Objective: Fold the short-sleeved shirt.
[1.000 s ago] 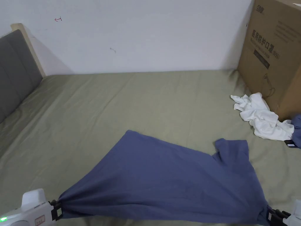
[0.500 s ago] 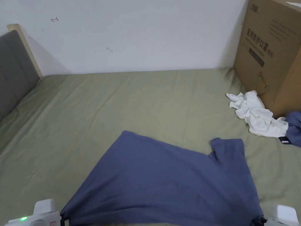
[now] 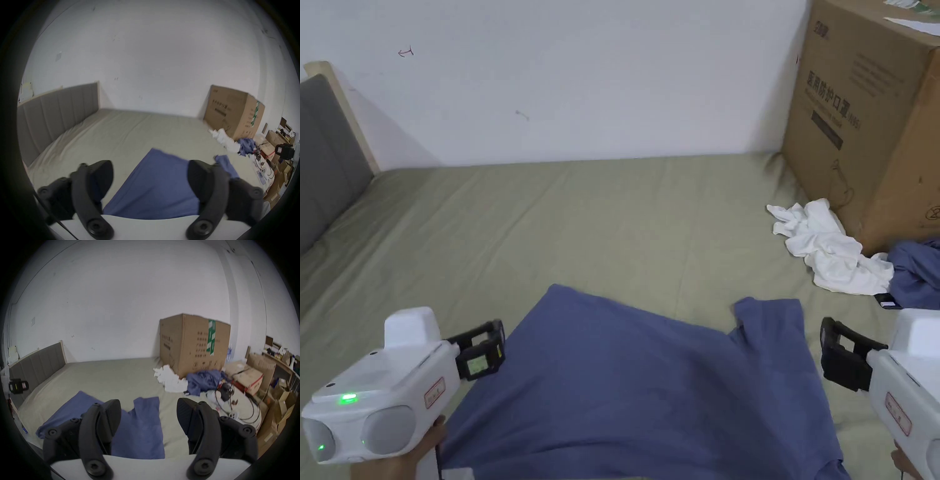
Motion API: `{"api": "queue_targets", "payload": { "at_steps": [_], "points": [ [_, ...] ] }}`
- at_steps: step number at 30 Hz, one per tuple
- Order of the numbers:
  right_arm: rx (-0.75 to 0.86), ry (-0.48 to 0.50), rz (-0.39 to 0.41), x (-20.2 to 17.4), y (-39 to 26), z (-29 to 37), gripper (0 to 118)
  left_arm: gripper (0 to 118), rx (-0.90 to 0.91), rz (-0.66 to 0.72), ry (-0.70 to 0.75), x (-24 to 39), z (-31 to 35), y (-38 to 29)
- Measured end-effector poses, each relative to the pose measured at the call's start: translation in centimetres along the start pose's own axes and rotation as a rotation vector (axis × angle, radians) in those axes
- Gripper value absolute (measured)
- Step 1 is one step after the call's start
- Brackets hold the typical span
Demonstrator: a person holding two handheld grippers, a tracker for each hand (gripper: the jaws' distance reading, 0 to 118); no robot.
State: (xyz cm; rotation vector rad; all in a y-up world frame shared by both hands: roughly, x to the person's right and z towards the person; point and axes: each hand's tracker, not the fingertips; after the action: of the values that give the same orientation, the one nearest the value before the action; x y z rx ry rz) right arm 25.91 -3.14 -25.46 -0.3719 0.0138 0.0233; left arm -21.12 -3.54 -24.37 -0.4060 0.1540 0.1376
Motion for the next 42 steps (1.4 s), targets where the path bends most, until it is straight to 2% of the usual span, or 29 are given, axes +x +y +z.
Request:
{"api": "queue_targets", "payload": {
  "at_steps": [1, 2, 3, 4, 5, 6, 7, 14, 22, 23, 25, 26, 27, 28, 29, 34, 35, 37, 40, 42],
  "points": [
    [0.024, -0.007, 0.01, -0.3, 0.1, 0.2, 48, 51, 0.04, -0.01, -0.016, 0.7, 0.2, 0.2],
    [0.036, -0.01, 0.018, -0.3, 0.0, 0.0, 30, 20, 0.068, -0.025, -0.025, 1.3, 0.4, 0.4],
    [0.042, -0.015, 0.018, -0.6, 0.1, 0.1, 22, 20, 0.087, -0.041, -0.034, 2.0, 0.4, 0.5],
    [0.053, -0.011, 0.016, -0.7, 0.1, 0.1, 22, 14, 0.09, -0.053, -0.041, 2.6, 0.0, 0.6],
    [0.062, -0.012, 0.017, -0.9, 0.1, 0.1, 3, 4, 0.094, -0.063, -0.06, 2.9, -0.2, 0.6],
    [0.066, -0.024, 0.022, -1.1, 0.1, 0.0, 2, 1, 0.096, -0.062, -0.098, 3.3, -0.5, 0.6],
    [0.068, -0.02, 0.026, -1.2, 0.1, -0.1, 2, 0, 0.091, -0.057, -0.072, 3.7, -0.8, 0.6],
    [0.063, -0.018, 0.043, -1.5, 0.2, -2.6, 2, 0, -0.015, -0.055, -0.147, 4.6, -7.5, 1.6],
    [-0.003, -0.041, 0.032, -0.6, -0.1, -8.1, 2, 0, -0.233, -0.137, -0.142, 4.6, -23.3, 2.7],
    [-0.011, -0.042, 0.033, -0.5, -0.1, -8.8, 2, 1, -0.256, -0.14, -0.136, 4.5, -25.3, 2.7],
    [-0.028, -0.048, 0.032, -0.3, -0.3, -10.4, 2, 27, -0.321, -0.135, -0.122, 4.3, -29.4, 2.3],
    [-0.035, -0.048, 0.031, -0.1, -0.4, -11.2, 2, 58, -0.349, -0.127, -0.116, 4.1, -31.3, 2.2],
    [-0.043, -0.051, 0.03, 0.0, -0.6, -11.9, 2, 80, -0.395, -0.119, -0.104, 4.0, -33.2, 2.0],
    [-0.051, -0.056, 0.03, 0.1, -0.7, -12.6, 2, 95, -0.425, -0.106, -0.083, 3.8, -35.1, 1.6],
    [-0.061, -0.057, 0.03, 0.2, -0.9, -13.3, 2, 99, -0.462, -0.098, -0.061, 3.7, -36.8, 1.2],
    [-0.087, -0.072, 0.045, 0.4, -1.7, -15.6, 2, 96, -0.616, -0.105, -0.012, 3.0, -42.6, -1.3],
    [-0.094, -0.078, 0.046, 0.4, -1.9, -15.9, 2, 87, -0.639, -0.113, 0.001, 2.9, -43.4, -1.7],
    [-0.111, -0.081, 0.041, 0.7, -2.4, -16.5, 2, 57, -0.666, -0.12, 0.015, 2.9, -44.6, -2.6],
    [-0.137, -0.089, 0.042, 1.0, -2.9, -16.9, 2, 44, -0.677, -0.153, 0.005, 3.6, -45.0, -3.4],
    [-0.147, -0.093, 0.043, 1.2, -3.2, -16.8, 2, 11, -0.674, -0.186, -0.006, 4.0, -44.9, -3.3]
  ]
}}
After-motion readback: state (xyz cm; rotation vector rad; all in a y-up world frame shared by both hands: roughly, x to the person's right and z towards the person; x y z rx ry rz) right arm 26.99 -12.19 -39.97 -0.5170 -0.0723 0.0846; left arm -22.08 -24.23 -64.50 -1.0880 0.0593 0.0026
